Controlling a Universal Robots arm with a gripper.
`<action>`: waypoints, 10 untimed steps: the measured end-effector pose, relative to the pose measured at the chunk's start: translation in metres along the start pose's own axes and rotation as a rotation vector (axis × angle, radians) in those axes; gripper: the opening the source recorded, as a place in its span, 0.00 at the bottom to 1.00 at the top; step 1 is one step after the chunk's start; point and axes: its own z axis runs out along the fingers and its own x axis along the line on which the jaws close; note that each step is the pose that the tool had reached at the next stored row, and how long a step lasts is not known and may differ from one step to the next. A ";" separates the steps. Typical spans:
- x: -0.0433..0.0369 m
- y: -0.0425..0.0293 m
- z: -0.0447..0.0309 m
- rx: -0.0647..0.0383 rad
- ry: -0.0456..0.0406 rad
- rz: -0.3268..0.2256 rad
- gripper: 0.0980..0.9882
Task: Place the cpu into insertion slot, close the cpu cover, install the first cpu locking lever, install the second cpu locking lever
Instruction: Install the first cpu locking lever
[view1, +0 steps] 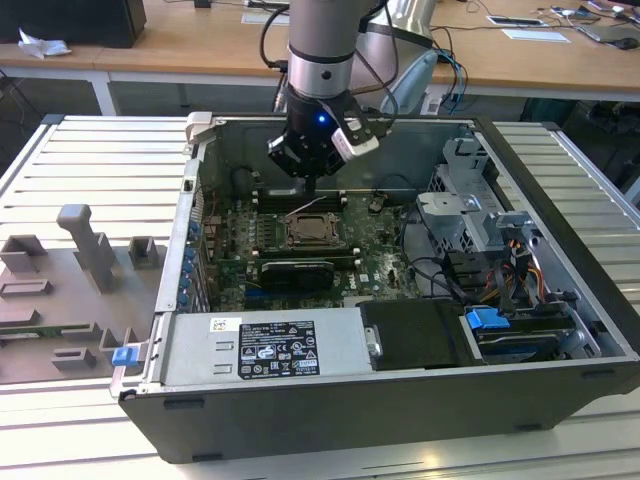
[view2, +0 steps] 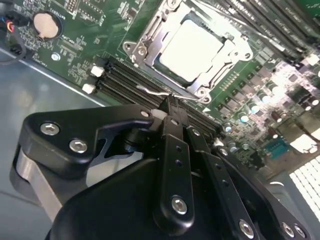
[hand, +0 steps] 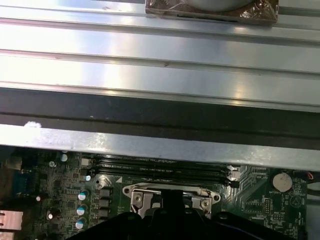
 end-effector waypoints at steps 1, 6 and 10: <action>-0.0001 0.0000 0.0018 -0.001 -0.0001 0.000 0.01; -0.0005 0.0016 0.0092 -0.012 -0.0010 0.002 0.01; -0.0011 0.0024 0.0144 -0.015 -0.0012 0.003 0.01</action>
